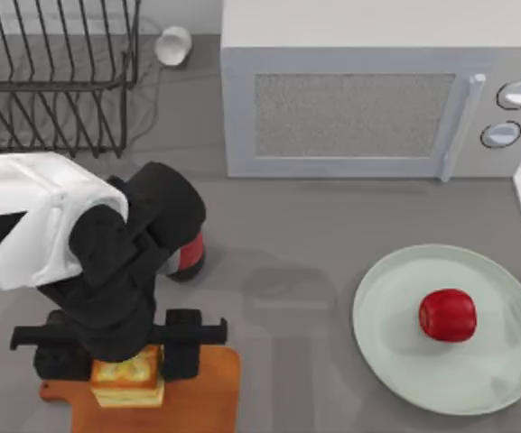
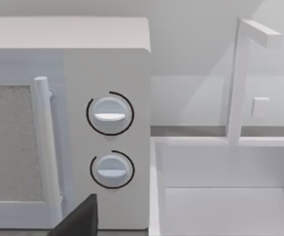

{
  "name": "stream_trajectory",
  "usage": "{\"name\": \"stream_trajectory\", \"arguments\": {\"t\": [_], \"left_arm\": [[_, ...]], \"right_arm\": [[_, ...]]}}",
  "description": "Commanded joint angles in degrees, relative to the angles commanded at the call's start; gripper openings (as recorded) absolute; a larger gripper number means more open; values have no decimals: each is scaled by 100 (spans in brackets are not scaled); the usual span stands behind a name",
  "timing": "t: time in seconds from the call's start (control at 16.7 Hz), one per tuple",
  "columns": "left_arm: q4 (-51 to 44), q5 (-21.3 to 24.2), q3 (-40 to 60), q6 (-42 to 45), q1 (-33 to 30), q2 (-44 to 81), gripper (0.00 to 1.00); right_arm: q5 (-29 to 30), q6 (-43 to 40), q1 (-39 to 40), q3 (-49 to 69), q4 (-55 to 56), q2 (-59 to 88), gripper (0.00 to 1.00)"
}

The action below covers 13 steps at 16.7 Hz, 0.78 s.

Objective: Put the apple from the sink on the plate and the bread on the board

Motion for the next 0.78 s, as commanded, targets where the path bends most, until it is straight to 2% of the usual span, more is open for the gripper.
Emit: {"name": "stream_trajectory", "arguments": {"t": [0.54,0.78], "left_arm": [[392,-11,-256,-4,0,161,0],[392,-11,-256,-4,0,161,30]], "right_arm": [[0,0,0,0,0,0,100],[0,0,0,0,0,0,100]]}}
